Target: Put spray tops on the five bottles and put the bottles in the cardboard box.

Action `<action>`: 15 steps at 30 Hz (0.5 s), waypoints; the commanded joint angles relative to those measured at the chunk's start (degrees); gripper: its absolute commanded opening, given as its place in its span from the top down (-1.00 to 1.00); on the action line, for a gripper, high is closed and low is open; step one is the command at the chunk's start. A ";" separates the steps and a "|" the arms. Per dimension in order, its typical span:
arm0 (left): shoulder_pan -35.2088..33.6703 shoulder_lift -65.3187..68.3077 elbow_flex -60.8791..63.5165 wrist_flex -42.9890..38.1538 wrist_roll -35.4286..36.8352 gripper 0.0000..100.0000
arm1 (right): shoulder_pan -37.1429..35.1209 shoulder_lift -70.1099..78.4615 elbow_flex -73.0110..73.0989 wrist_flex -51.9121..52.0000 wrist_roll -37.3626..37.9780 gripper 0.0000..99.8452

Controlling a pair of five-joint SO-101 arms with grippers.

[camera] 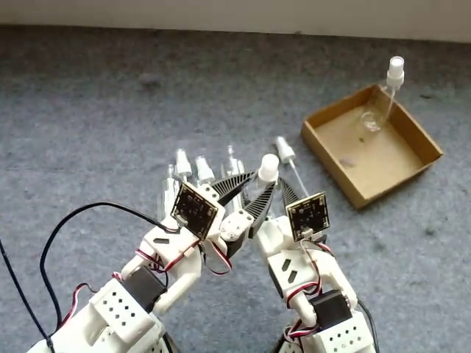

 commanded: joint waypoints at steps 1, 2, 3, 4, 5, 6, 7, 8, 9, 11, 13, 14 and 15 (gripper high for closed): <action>-2.86 0.22 0.04 -0.35 0.26 0.83 | -0.40 -1.19 8.04 0.04 -0.35 0.85; -3.21 0.22 0.04 -0.35 0.26 0.83 | -0.40 -1.19 8.04 0.04 -0.35 0.85; -3.21 0.22 0.04 -0.35 0.26 0.83 | -0.40 -1.19 8.04 0.04 -0.35 0.85; -3.21 0.22 0.04 -0.35 0.26 0.83 | -0.40 -1.19 8.04 0.04 -0.35 0.85; -2.77 0.22 -0.04 -0.35 0.26 0.82 | -0.40 -1.19 8.04 0.04 -0.35 0.85; -2.51 0.22 -0.13 -0.35 0.26 0.82 | -0.40 -1.19 8.04 0.04 -0.26 0.85; -1.98 0.22 -0.13 -0.35 0.26 0.82 | -0.40 -1.19 8.04 0.04 -0.26 0.85; -1.63 0.22 -0.04 -0.35 0.26 0.82 | -0.40 -1.19 8.04 0.04 -0.26 0.85; -1.54 0.22 -0.04 -0.35 0.26 0.82 | -0.40 -1.19 8.04 0.04 -0.09 0.85; -1.54 0.22 -0.04 0.09 0.26 0.82 | -0.40 -1.19 8.04 0.04 0.00 0.85; -1.54 0.04 -0.92 2.29 0.18 0.82 | -0.40 -1.19 8.04 0.04 0.00 0.85; -1.54 -0.57 -1.45 3.69 0.18 0.82 | -0.40 -1.19 8.04 0.04 0.00 0.85; -1.54 -1.71 -2.07 5.45 0.18 0.82 | -0.40 -1.19 8.04 0.04 0.00 0.85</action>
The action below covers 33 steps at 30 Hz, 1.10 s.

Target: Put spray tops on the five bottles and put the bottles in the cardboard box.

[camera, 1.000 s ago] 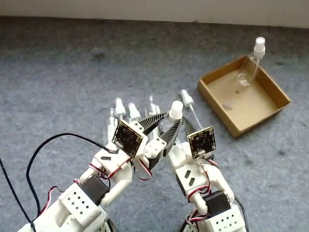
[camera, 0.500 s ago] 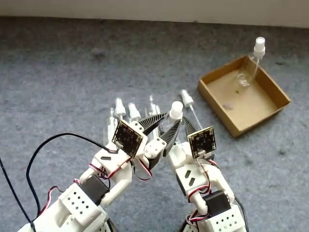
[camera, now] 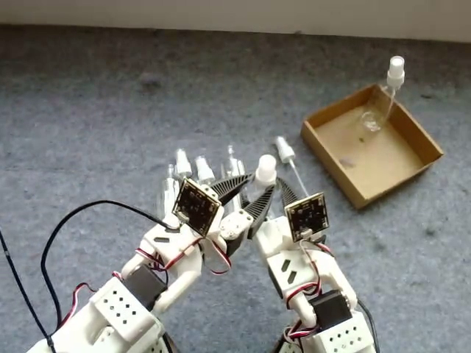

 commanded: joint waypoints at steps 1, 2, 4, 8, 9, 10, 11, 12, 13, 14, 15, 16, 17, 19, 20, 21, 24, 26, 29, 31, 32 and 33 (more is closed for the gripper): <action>0.22 -3.38 -2.95 5.71 -0.18 0.82 | -0.13 -1.19 8.04 0.04 -0.09 0.85; 0.22 -5.49 -3.65 7.56 -0.18 0.82 | -0.13 -1.19 8.04 0.04 -0.09 0.85; 0.22 -10.51 -4.35 11.78 -0.18 0.82 | -0.13 -1.19 8.04 0.04 0.00 0.85; 0.13 -20.97 -4.26 20.84 -1.41 0.82 | -0.13 -1.19 8.04 0.04 0.00 0.85; 0.13 -23.52 -4.26 23.65 -3.08 0.83 | -0.13 -1.19 8.04 0.04 0.00 0.85; 0.13 -26.15 -4.35 26.20 -4.66 0.83 | -0.13 -1.19 8.04 0.04 0.00 0.85; 0.13 -28.88 -4.35 28.48 -5.98 0.83 | -0.13 -1.19 8.04 0.04 0.00 0.85; 0.04 -31.69 -4.35 30.68 -7.03 0.83 | -0.13 -1.19 8.04 0.04 0.00 0.85; -0.75 -34.42 -4.35 32.44 -7.56 0.83 | -0.13 -1.10 8.04 0.04 0.00 0.85; -1.89 -36.44 -4.79 34.02 -7.47 0.83 | -0.13 -1.01 8.04 0.04 0.00 0.85; -3.65 -37.49 -5.14 34.90 -7.56 0.83 | -0.13 -1.01 8.04 0.04 0.00 0.85; -5.93 -37.14 -5.32 35.16 -7.47 0.84 | -0.13 -1.01 8.04 0.04 0.00 0.85; -8.48 -36.53 -5.23 35.25 -7.47 0.88 | -0.13 -0.92 8.04 0.04 0.00 0.85; -12.97 -35.03 -5.05 35.34 -7.47 1.00 | -0.13 -0.84 8.04 0.04 0.00 0.85; -14.81 -34.77 -4.79 35.43 -7.47 0.98 | -0.13 -0.84 8.04 0.04 0.00 0.85; -16.13 -34.86 -3.91 35.43 -7.47 0.96 | -0.13 -0.84 8.04 0.04 0.00 0.85; -17.36 -35.30 0.31 35.16 -7.47 0.99 | -0.04 -0.84 8.04 0.04 0.00 0.85; -17.63 -35.38 4.18 35.16 -7.47 0.99 | -0.04 -0.84 8.04 0.04 0.00 0.85; -17.71 -35.38 8.40 35.16 -7.47 0.99 | 2.24 -1.19 8.04 0.04 0.00 0.85; -17.71 -35.38 10.59 35.16 -7.47 0.99 | 4.88 -1.19 8.04 -0.31 -0.09 0.85; -17.71 -35.38 11.47 35.16 -7.47 0.99 | 5.76 -1.19 8.04 -0.40 -0.18 0.85; -17.80 -35.38 12.18 35.16 -7.47 0.99 | 6.20 -1.19 8.04 -0.40 -0.18 0.85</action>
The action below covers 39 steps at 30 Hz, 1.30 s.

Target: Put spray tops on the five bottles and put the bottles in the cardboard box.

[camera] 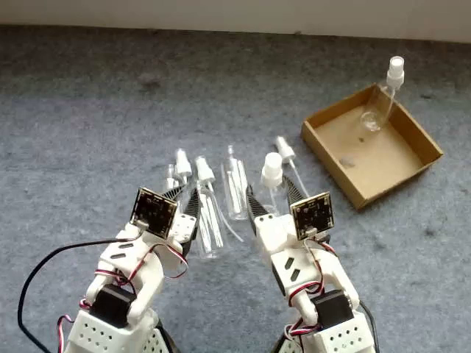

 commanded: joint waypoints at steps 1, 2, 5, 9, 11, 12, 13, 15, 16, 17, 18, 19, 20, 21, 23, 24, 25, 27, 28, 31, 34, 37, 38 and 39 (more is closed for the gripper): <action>-0.75 -0.31 1.19 -0.18 -0.35 0.99 | 2.68 -1.10 8.04 -0.40 -0.18 0.85; -0.75 -0.31 1.71 -0.18 -0.53 0.99 | 2.77 -1.10 8.04 -0.40 -0.18 0.85; -0.75 -0.31 3.56 -0.26 -0.62 0.99 | 2.86 -1.10 8.04 -0.40 -0.09 0.85; -0.75 -0.31 4.79 -0.26 -0.62 0.99 | 2.95 -1.10 7.96 -0.31 -0.09 0.85; -0.75 -0.31 4.79 -0.26 -0.70 0.99 | 2.95 -1.10 7.87 -0.31 -0.09 0.85; -0.75 -0.31 4.79 -0.26 -0.70 0.99 | 3.03 -1.10 7.08 -0.22 -0.09 0.85; -0.75 -0.31 4.79 -0.26 -0.70 0.99 | 3.47 -1.10 5.41 0.04 -0.18 0.85; -0.75 -0.31 4.79 -0.09 -0.70 0.99 | 5.93 -0.66 2.15 0.13 -0.18 0.85; -0.75 -0.22 4.79 -0.09 -0.70 0.99 | 7.69 -0.57 0.48 0.13 -0.18 0.85; -0.75 -0.22 4.79 -0.09 -0.70 0.99 | 9.71 -0.57 -1.01 0.13 -0.18 0.85; -0.75 -0.22 4.79 0.00 -0.70 0.99 | 11.74 -0.57 -2.51 0.13 -0.09 0.85; -0.75 -0.22 4.79 0.00 -0.70 0.99 | 13.76 -0.57 -3.91 0.13 -0.09 0.85; -0.75 -0.22 4.79 0.00 -0.70 0.99 | 15.78 -0.57 -5.05 0.13 -0.09 0.85; -0.75 -0.22 4.79 0.00 -0.70 0.99 | 17.80 -0.57 -6.11 0.13 0.00 0.85; -0.75 -0.22 4.79 0.00 -0.70 0.99 | 21.05 -0.57 -7.96 0.13 0.00 0.85; -0.66 -0.22 4.79 0.00 -0.70 0.99 | 22.37 -0.57 -8.92 0.13 0.62 0.85; -0.57 -0.22 4.79 0.00 -0.70 0.99 | 23.34 -0.57 -10.07 0.13 2.02 0.85; -0.40 -0.22 4.79 0.00 -0.70 0.99 | 24.57 -0.48 -12.44 0.04 6.24 0.85; -0.40 -0.22 4.79 0.00 -0.70 0.99 | 24.92 -0.40 -13.67 0.04 8.09 0.85; -0.40 -0.22 4.79 0.00 -0.70 0.99 | 25.54 1.27 -16.92 0.04 11.52 0.85; -0.31 -0.22 4.79 0.00 -0.70 0.99 | 28.09 8.04 -21.32 -0.22 11.60 0.85; -0.31 -0.22 4.79 0.00 -0.70 0.99 | 30.02 17.63 -26.51 -0.22 11.60 0.85; -0.31 -0.22 4.79 0.00 -0.70 0.99 | 30.46 20.70 -28.09 -0.31 11.60 0.85; -0.31 -0.22 4.79 0.00 -0.70 0.99 | 30.81 23.43 -29.58 -0.40 11.60 0.85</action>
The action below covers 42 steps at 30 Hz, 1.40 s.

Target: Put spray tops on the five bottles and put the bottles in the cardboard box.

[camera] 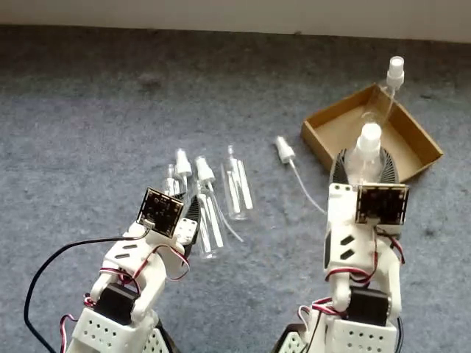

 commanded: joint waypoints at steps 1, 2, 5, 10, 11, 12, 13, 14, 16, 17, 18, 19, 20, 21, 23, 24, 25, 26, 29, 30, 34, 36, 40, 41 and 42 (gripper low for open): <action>-0.13 -0.31 1.01 0.00 -0.70 0.99 | 2.07 10.77 -8.57 -1.01 0.62 0.85; -0.13 -0.31 1.01 0.00 -0.70 0.99 | 2.42 12.88 -9.63 -2.59 0.62 0.85; -0.13 -0.31 1.01 0.00 -0.70 0.99 | 3.82 17.10 -11.47 -11.12 0.62 0.85; -0.13 -0.31 1.01 0.00 -0.70 0.99 | 4.18 22.46 -9.01 -20.97 0.62 0.85; -0.13 -0.31 1.01 -0.09 -0.70 0.99 | 4.00 23.78 -8.57 -22.46 0.62 0.85; -0.13 -0.31 1.01 -0.09 -0.70 0.99 | 3.91 25.27 -8.22 -23.96 0.62 0.85; -0.13 -0.31 1.01 -0.09 -0.70 0.99 | 3.82 27.03 -8.04 -25.45 0.62 0.85; -0.13 -0.31 1.01 -0.09 -0.70 0.99 | 3.82 28.88 -8.22 -26.77 0.62 0.85; -0.04 -0.31 1.01 -0.09 -0.70 0.99 | 3.74 33.10 -8.40 -29.58 0.62 0.85; -0.04 -0.31 1.01 -0.09 -0.70 0.99 | 3.74 35.12 -8.40 -30.81 0.62 0.85; -0.04 -0.31 1.01 -0.09 -0.70 0.99 | 3.74 37.14 -8.48 -32.04 0.53 0.85; -0.04 -0.31 1.01 -0.09 -0.70 0.99 | 3.74 39.34 -8.57 -33.36 0.53 0.85; -0.04 -0.31 1.01 0.00 -0.70 0.99 | 3.74 40.92 -8.57 -35.03 0.53 0.85; -0.04 -0.31 1.01 0.00 -0.70 0.99 | 3.12 42.68 -8.57 -37.05 0.53 0.85; -0.04 -0.31 1.01 0.00 -0.70 0.99 | 1.71 46.20 -8.57 -41.27 0.53 0.85; -0.04 -0.31 1.01 0.00 -0.70 0.99 | 1.01 47.60 -8.57 -43.30 0.53 0.85; -0.04 -0.31 1.01 0.00 -0.70 0.99 | 0.40 49.01 -8.57 -45.23 0.53 0.85; -0.04 -0.31 1.01 0.00 -0.70 0.99 | -0.13 50.07 -8.57 -47.34 0.62 0.85; -0.04 -0.22 1.01 0.00 -0.70 0.99 | -1.27 53.41 -8.75 -52.79 0.62 0.85; -0.04 -0.22 1.01 0.00 -0.70 0.99 | -1.36 54.55 -9.27 -53.58 0.62 0.85; -0.04 -0.22 1.01 0.00 -0.70 0.99 | -1.36 60.62 -13.14 -53.85 0.62 0.85; -0.04 -0.22 1.01 0.00 -0.70 0.99 | -1.36 64.04 -14.90 -53.85 0.62 0.85; -0.04 -0.22 1.01 0.00 -0.70 0.99 | -0.13 68.09 -18.33 -54.20 0.97 0.85; -0.04 -0.22 1.01 0.00 -0.70 0.99 | 0.13 68.62 -19.12 -54.20 0.97 0.85; -0.04 -0.22 1.01 0.00 -0.70 0.99 | 0.22 69.23 -19.65 -54.20 0.97 0.85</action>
